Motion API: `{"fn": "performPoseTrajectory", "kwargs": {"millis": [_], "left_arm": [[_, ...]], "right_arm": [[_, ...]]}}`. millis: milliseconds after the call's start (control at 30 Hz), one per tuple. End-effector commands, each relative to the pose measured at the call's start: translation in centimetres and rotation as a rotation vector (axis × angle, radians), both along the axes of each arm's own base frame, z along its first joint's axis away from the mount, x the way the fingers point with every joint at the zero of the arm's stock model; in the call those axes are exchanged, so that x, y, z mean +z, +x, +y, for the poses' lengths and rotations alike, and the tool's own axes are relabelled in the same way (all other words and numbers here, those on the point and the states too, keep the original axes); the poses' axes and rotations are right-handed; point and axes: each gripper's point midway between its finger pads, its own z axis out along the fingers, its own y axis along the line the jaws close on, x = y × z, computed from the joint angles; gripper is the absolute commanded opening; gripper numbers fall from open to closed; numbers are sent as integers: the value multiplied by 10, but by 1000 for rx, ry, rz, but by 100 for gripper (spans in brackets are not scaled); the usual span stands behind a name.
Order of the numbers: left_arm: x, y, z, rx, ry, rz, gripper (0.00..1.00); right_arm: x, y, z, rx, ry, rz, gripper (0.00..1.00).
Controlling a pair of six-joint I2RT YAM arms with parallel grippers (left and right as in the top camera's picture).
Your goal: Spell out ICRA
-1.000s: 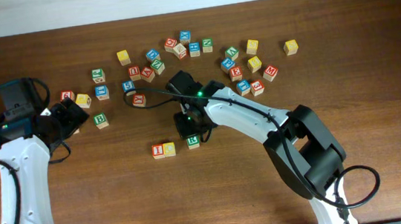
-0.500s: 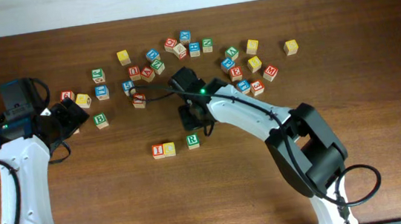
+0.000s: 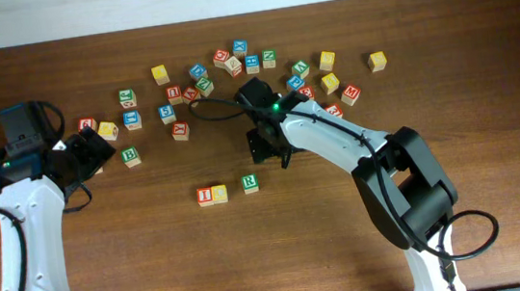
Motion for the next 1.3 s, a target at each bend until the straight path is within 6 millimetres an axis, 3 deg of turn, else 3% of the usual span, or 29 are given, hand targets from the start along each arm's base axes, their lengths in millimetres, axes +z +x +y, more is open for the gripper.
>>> {"fn": "performPoseTrajectory", "kwargs": {"millis": [0, 33, 1267], "left_arm": [[0, 0, 1, 5, -7, -2, 99], [0, 0, 1, 5, -7, -2, 99], [0, 0, 1, 5, -7, -2, 100]], "right_arm": [[5, 8, -15, -30, -44, -36, 90], [5, 9, -17, -36, -44, -35, 99], [4, 10, -21, -46, -33, -25, 98]]}}
